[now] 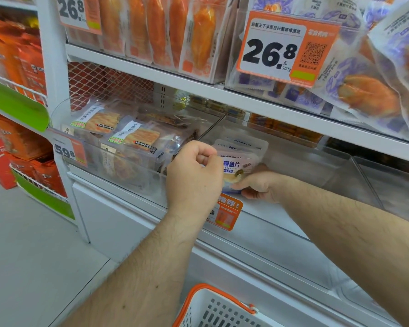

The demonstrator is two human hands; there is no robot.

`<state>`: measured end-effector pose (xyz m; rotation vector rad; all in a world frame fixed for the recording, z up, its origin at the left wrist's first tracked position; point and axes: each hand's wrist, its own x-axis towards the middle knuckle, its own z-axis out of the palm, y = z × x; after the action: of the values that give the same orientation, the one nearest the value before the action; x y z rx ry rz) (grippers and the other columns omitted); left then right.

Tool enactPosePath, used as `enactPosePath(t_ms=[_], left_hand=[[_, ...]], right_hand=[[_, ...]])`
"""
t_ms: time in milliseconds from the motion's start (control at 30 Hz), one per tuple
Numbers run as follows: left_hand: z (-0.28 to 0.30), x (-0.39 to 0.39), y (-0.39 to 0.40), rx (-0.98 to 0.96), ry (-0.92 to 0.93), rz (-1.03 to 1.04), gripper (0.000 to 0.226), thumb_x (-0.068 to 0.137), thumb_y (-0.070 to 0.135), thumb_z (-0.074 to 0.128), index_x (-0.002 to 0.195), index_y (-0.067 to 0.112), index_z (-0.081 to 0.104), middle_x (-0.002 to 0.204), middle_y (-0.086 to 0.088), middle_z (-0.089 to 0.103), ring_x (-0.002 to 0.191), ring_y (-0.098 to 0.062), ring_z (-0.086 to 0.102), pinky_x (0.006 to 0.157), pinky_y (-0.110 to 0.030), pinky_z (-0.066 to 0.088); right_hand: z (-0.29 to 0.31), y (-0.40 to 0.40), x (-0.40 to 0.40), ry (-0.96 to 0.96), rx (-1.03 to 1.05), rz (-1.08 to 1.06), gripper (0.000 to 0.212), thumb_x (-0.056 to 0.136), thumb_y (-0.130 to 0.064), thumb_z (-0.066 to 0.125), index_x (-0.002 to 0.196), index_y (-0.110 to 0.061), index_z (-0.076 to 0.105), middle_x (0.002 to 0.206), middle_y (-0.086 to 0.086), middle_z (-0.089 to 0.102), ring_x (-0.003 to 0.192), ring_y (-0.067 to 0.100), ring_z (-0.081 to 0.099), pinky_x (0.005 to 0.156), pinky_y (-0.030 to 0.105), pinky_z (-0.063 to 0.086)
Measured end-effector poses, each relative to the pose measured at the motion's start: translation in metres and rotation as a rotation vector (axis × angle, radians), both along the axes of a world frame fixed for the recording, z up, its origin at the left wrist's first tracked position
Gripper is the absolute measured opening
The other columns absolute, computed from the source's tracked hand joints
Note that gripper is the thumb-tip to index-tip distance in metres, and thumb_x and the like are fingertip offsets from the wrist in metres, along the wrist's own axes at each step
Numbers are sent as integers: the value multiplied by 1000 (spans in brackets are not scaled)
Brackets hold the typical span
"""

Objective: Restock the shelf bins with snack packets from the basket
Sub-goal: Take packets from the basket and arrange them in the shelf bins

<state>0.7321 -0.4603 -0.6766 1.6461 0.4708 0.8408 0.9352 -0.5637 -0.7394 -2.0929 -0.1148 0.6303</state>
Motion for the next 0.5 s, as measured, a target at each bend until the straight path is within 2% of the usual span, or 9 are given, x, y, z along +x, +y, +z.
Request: enactPosePath(t_ms=[100, 233, 300, 400, 500], left_hand=[[0, -1, 0, 6, -7, 2, 15, 87, 13, 60, 79, 25, 63, 68, 10, 59, 62, 9, 55, 49, -6, 39], [1, -2, 0, 10, 11, 0, 15, 88, 15, 60, 79, 27, 63, 68, 11, 60, 62, 3, 57, 48, -8, 39], [1, -2, -1, 3, 7, -4, 16, 88, 14, 60, 78, 27, 62, 69, 11, 60, 63, 5, 58, 48, -8, 40], [1, 0, -3, 4, 4, -3, 17, 88, 14, 59, 76, 27, 61, 69, 9, 61, 66, 2, 62, 52, -15, 46], [1, 1, -5, 19, 9, 5, 18, 87, 15, 60, 74, 27, 60, 70, 8, 62, 72, -5, 65, 56, -24, 51]], right_hand=[[2, -5, -1, 9, -10, -2, 39, 78, 4, 77, 111, -13, 65, 111, 9, 70, 104, 25, 66, 90, 38, 58], [3, -5, -3, -6, -16, -14, 31, 80, 8, 72, 101, -13, 63, 111, 10, 68, 104, 27, 66, 90, 39, 58], [4, -3, -5, -45, -26, -17, 30, 80, 9, 73, 98, -12, 63, 107, 8, 67, 98, 25, 67, 82, 33, 60], [3, 4, -12, -106, -2, -18, 33, 77, 10, 75, 100, -12, 65, 98, 4, 67, 84, 19, 67, 57, 20, 54], [-3, 8, -14, -118, 74, -38, 44, 70, 10, 81, 106, -11, 67, 105, 6, 71, 92, 24, 70, 67, 28, 60]])
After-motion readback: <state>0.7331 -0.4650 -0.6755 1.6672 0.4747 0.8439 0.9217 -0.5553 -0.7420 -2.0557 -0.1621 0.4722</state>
